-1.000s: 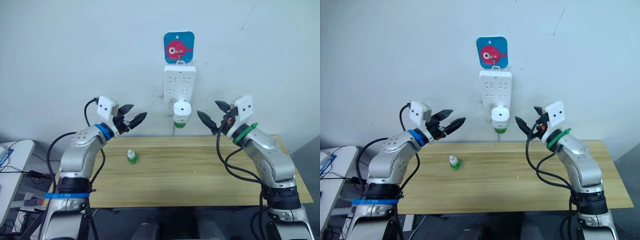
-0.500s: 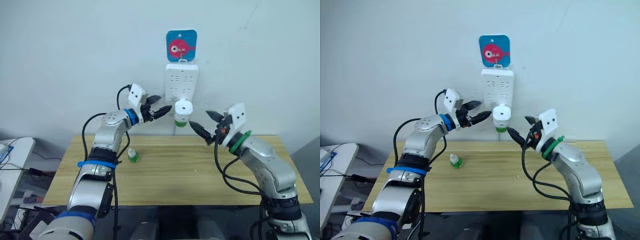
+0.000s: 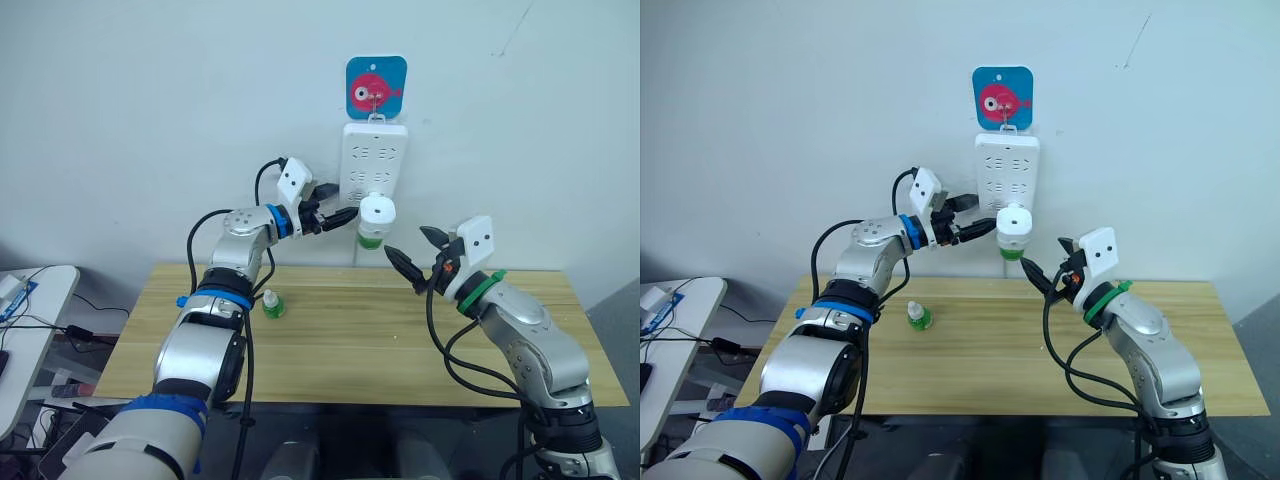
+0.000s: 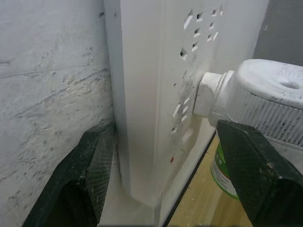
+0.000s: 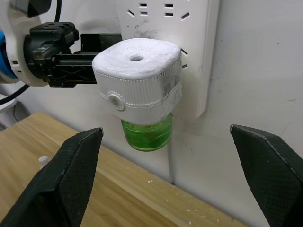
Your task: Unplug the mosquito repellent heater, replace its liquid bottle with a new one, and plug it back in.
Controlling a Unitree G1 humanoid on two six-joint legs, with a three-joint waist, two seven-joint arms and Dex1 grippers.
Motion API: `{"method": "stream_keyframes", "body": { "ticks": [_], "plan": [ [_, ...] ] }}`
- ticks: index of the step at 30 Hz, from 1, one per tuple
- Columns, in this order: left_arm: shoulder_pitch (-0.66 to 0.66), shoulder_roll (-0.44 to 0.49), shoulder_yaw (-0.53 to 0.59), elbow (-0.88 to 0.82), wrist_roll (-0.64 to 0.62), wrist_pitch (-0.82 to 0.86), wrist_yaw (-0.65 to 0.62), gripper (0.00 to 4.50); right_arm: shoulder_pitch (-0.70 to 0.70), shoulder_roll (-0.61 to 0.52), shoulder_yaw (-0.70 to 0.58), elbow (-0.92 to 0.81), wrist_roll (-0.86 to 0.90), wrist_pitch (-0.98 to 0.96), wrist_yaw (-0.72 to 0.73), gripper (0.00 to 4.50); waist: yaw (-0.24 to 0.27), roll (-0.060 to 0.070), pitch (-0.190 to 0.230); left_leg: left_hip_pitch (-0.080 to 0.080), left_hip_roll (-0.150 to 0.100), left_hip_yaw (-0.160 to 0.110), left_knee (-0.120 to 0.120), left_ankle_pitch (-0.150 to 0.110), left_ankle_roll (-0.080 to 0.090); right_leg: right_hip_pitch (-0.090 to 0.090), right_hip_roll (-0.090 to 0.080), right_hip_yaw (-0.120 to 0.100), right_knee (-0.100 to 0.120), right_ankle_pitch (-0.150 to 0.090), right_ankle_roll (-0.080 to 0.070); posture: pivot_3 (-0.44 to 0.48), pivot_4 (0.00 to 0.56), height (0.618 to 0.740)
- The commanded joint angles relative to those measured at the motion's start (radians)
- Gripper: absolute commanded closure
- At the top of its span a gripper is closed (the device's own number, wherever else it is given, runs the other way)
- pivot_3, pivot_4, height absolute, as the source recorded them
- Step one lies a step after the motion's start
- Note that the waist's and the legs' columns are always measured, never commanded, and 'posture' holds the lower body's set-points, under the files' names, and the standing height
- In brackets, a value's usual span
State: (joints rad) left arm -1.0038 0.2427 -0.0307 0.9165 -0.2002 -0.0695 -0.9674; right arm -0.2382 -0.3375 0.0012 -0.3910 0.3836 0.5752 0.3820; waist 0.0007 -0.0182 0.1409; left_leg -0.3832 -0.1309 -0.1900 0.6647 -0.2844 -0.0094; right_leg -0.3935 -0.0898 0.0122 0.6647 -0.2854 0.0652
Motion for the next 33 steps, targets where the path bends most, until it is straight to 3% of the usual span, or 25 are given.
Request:
{"method": "stream_keyframes", "body": {
  "ticks": [1,7,10,15,26,29,32,33],
  "plan": [
    [-0.06,-0.024,0.016,-0.026,-0.018,-0.028,-0.045,0.92,0.0,0.003,0.0,-0.054,-0.011,-0.025,-0.008,0.0,-0.006,0.0,0.0,0.0,0.0,0.0,0.0,0.0,0.0,0.0,0.0,0.0,0.0,0.0,0.0,-0.122,0.134,0.74],
    [-0.065,-0.034,0.032,-0.033,-0.024,-0.019,-0.083,0.92,-0.011,0.008,0.018,-0.054,-0.027,-0.029,-0.013,0.0,-0.05,0.0,0.0,0.0,0.001,0.004,-0.001,0.0,0.0,-0.004,0.0,0.003,0.001,0.0,0.0,-0.123,0.129,0.74],
    [-0.058,-0.03,0.035,-0.042,-0.027,-0.009,-0.101,1.54,-0.024,0.007,0.026,-0.051,-0.043,-0.033,-0.016,0.0,-0.054,0.0,0.0,-0.001,0.001,0.004,-0.001,0.0,0.0,-0.006,0.0,0.003,0.003,0.0,0.0,-0.123,0.13,0.74],
    [-0.04,-0.021,0.038,-0.058,-0.027,0.013,-0.123,3.08,-0.067,-0.007,0.057,-0.034,-0.124,-0.049,-0.035,0.0,-0.057,0.0,0.0,-0.002,0.001,0.008,0.0,0.0,0.0,-0.012,-0.001,0.004,0.013,0.0,0.0,-0.122,0.13,0.74],
    [-0.044,-0.025,0.04,-0.055,-0.01,0.023,-0.091,3.13,-0.222,0.075,0.11,0.06,-0.206,-0.053,-0.09,0.0,-0.057,0.0,0.0,-0.002,0.001,0.007,0.0,0.0,-0.001,-0.013,-0.001,0.004,0.015,0.0,0.0,-0.119,0.133,0.74],
    [-0.045,-0.026,0.039,-0.052,-0.006,0.021,-0.084,3.13,-0.253,0.078,0.115,0.118,-0.241,-0.093,-0.091,0.62,-0.057,0.0,0.0,-0.002,0.001,0.007,0.0,0.0,-0.001,-0.013,-0.001,0.004,0.015,0.0,0.0,-0.117,0.135,0.74],
    [-0.045,-0.026,0.04,-0.052,-0.004,0.023,-0.073,3.13,-0.262,0.066,0.116,0.141,-0.266,-0.113,-0.081,1.57,-0.057,0.0,0.0,-0.002,0.001,0.007,0.0,0.0,-0.001,-0.013,-0.001,0.004,0.015,0.0,0.0,-0.112,0.134,0.74],
    [-0.045,-0.026,0.04,-0.052,-0.003,0.023,-0.071,3.13,-0.261,0.062,0.115,0.143,-0.27,-0.116,-0.076,1.55,-0.057,0.0,0.0,-0.002,0.001,0.007,0.0,0.001,-0.001,-0.013,-0.001,0.004,0.015,0.0,0.0,-0.11,0.136,0.74]
  ]
}}
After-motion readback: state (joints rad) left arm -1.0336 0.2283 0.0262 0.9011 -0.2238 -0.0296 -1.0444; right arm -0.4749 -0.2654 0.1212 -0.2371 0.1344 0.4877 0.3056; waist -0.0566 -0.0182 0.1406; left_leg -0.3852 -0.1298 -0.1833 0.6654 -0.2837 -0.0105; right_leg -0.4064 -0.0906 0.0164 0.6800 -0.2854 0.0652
